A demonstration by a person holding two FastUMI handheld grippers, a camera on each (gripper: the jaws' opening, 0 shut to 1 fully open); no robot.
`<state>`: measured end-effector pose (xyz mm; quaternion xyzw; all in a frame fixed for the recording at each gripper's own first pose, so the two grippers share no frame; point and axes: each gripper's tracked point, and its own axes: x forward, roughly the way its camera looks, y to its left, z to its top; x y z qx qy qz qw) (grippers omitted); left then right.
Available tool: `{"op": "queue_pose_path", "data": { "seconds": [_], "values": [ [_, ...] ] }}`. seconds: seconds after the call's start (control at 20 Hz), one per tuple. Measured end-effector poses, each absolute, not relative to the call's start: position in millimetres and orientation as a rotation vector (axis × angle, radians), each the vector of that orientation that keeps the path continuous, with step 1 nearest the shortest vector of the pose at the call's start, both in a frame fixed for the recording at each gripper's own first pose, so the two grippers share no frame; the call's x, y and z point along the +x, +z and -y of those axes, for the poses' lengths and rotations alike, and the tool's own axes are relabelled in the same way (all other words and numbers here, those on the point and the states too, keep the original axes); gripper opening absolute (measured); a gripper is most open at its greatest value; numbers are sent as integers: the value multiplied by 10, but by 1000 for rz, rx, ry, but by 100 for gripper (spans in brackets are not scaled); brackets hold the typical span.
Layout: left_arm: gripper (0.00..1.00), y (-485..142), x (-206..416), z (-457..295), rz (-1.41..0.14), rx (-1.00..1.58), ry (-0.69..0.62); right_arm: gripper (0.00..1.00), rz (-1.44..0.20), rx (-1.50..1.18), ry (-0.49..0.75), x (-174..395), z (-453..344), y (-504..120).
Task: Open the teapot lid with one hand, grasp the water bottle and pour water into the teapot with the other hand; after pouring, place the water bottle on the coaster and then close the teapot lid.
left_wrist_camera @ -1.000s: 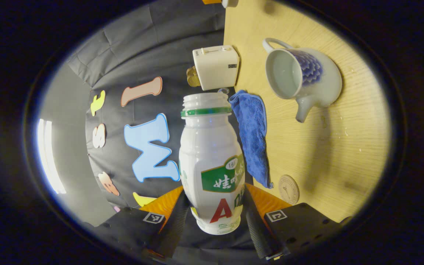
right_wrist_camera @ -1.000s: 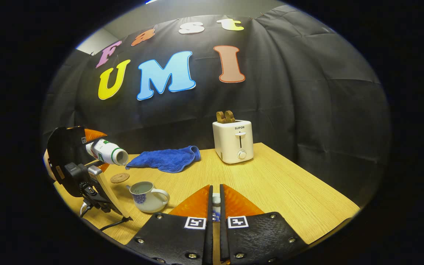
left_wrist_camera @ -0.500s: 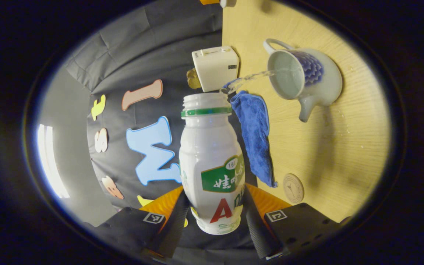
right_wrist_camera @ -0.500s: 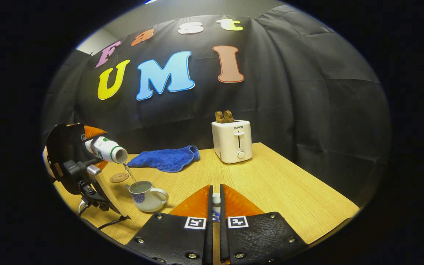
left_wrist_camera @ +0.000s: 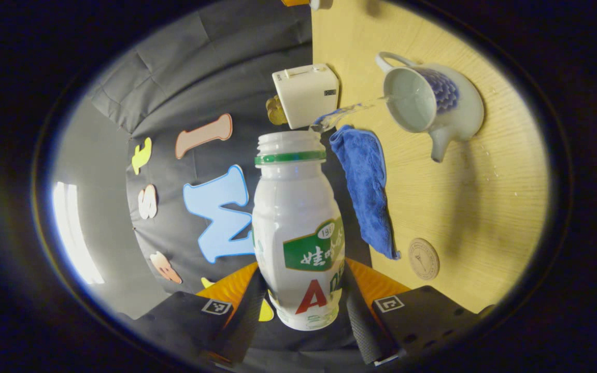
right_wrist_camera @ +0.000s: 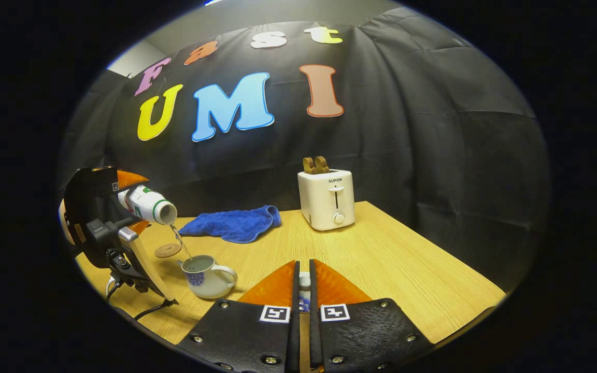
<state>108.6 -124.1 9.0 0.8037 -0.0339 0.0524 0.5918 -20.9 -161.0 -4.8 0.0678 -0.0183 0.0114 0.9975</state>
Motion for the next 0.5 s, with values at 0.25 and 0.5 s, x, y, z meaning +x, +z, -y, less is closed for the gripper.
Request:
{"op": "queue_pose_path", "data": {
  "seconds": [0.25,0.5],
  "values": [
    [90,115,1087,1237,85,1890,127,7,35,134,24,-204,1614,-60],
    [90,133,1092,1230,91,1912,130,7,32,135,24,-199,1633,-78]
  ]
}}
